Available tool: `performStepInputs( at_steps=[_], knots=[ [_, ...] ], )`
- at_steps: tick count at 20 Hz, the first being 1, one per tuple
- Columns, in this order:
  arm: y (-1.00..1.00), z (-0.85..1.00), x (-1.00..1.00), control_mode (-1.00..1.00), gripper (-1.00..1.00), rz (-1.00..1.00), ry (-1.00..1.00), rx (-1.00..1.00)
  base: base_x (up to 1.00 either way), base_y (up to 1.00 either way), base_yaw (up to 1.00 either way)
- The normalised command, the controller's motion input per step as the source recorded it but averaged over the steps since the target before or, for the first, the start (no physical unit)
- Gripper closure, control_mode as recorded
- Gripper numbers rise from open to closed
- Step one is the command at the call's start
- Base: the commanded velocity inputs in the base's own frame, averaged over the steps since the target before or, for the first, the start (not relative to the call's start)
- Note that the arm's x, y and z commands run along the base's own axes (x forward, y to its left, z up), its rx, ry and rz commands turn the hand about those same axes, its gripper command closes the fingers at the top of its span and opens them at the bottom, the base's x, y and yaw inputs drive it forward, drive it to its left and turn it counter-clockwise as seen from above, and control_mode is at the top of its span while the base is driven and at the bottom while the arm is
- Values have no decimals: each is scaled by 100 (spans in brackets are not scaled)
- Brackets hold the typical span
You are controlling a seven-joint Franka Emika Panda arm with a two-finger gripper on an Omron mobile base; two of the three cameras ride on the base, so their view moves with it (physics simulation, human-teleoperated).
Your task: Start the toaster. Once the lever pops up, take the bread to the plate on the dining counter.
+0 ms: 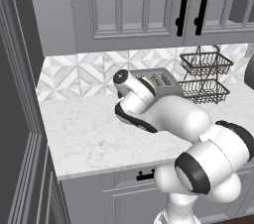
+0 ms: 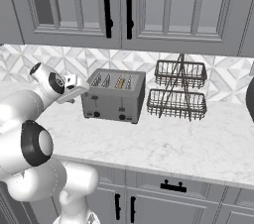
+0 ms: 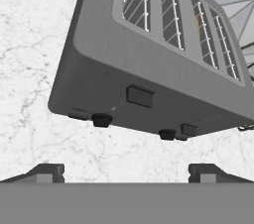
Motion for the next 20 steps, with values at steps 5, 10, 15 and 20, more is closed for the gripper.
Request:
performStepInputs(
  at_steps=[5, 10, 15, 20],
  knots=[
    [0, 0, 0, -100, -100, 0, 0, 0, 0, 0, 0],
    [0, 0, 0, -100, -100, 0, 0, 0, 0, 0, 0],
    [0, 0, 0, -100, -100, 0, 0, 0, 0, 0, 0],
    [0, 0, 0, -100, -100, 0, 0, 0, 0, 0, 0]
  ],
)
